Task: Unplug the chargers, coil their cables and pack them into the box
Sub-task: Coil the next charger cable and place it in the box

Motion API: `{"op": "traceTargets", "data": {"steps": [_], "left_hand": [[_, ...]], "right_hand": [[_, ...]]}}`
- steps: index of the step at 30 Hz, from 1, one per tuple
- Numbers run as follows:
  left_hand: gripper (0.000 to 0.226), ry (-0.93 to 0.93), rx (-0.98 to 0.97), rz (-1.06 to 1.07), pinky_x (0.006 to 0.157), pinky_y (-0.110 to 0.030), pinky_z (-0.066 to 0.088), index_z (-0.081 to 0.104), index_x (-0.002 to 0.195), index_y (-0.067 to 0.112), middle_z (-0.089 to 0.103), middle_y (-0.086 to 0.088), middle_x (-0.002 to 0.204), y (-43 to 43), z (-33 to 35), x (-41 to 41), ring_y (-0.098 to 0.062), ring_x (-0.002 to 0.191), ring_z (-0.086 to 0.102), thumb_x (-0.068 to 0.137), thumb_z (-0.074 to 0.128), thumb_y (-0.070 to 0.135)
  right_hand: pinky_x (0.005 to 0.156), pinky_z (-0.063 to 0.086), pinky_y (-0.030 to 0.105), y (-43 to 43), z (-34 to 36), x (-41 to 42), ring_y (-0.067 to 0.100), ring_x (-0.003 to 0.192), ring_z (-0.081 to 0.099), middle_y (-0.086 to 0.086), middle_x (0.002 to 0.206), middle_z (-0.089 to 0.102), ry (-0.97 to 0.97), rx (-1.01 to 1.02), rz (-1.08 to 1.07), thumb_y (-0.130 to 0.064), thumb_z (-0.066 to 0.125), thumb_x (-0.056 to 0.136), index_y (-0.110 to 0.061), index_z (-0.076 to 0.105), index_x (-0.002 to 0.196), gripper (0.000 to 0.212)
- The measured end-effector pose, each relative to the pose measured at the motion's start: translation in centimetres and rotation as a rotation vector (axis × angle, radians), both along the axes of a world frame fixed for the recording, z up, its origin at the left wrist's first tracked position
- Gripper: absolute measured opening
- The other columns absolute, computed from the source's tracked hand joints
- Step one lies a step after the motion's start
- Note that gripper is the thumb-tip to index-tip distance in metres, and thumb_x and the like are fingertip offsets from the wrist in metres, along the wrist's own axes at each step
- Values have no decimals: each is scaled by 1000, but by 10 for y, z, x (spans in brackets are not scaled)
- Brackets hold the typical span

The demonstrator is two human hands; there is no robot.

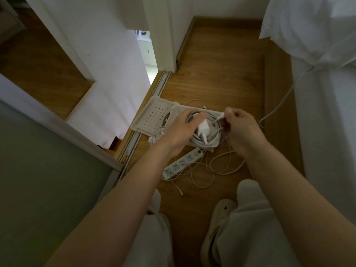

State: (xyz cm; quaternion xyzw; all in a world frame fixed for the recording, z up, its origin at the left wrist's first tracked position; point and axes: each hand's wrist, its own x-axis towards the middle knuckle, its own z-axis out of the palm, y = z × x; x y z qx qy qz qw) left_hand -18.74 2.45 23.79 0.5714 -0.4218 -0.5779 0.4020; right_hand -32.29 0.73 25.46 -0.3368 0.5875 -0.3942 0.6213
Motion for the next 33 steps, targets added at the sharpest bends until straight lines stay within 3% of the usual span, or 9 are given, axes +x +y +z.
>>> {"op": "traceTargets", "data": {"steps": [2,4,12,15,17,24,27,29,33], "left_hand": [[25,-86,-99,-28,73,-30,56,52,118,14,63,-6,106,0,-2,-2,-19,89,66,96,51,26],[24,-196,-192,-50,71,-23,55,51,116,15,63,-1,102,0,-5,-2,-12,86,65,95,53,24],[25,-392,-364,-101,67,-22,54,48,116,19,60,0,104,0,-17,2,-6,83,62,93,57,24],[24,-450,-377,-118,66,-14,45,49,113,22,58,3,104,-6,-24,3,-1,81,57,92,58,24],[21,-453,-372,-102,69,-15,47,49,111,21,57,3,103,-10,-29,5,-2,84,57,92,58,22],[20,-388,-274,-97,61,-10,46,49,113,11,55,-2,96,-31,-44,16,-2,75,55,95,53,19],[22,-311,-222,-86,59,-10,46,50,116,8,56,3,90,-40,-54,22,7,68,56,97,50,21],[21,-282,-196,-59,60,-10,48,50,115,10,57,4,91,-47,-65,24,8,68,57,97,49,21],[16,-419,-218,-93,66,-19,50,50,107,14,57,-6,99,-57,-104,27,-11,81,57,96,50,26]], "right_hand": [[83,51,29,-9,0,-6,16,79,54,8,89,56,-323,247,-91,-17,42,99,-4,54,95,17],[73,50,26,-13,-5,-8,14,73,53,8,86,57,-362,329,-81,-14,43,98,-1,54,99,17],[59,52,31,-8,-12,8,21,81,60,10,95,59,220,96,233,-17,30,102,-1,43,120,28],[73,54,33,-3,-20,8,25,92,60,16,122,48,687,-351,308,-10,35,100,0,33,129,30],[75,49,29,1,-28,13,23,95,58,13,123,50,798,-531,413,-9,38,99,-3,38,128,30],[55,45,18,-24,-51,17,12,68,56,3,84,59,629,-347,511,-29,38,100,-9,54,104,26],[71,57,32,-40,-61,13,21,73,63,11,82,64,335,-140,485,-37,47,95,-7,61,93,34],[66,56,28,-47,-68,12,17,75,66,9,85,68,142,3,439,-38,51,92,-7,63,96,34],[49,47,17,-62,-99,10,9,55,61,10,76,67,324,-93,476,-32,58,90,-4,68,92,30]]}}
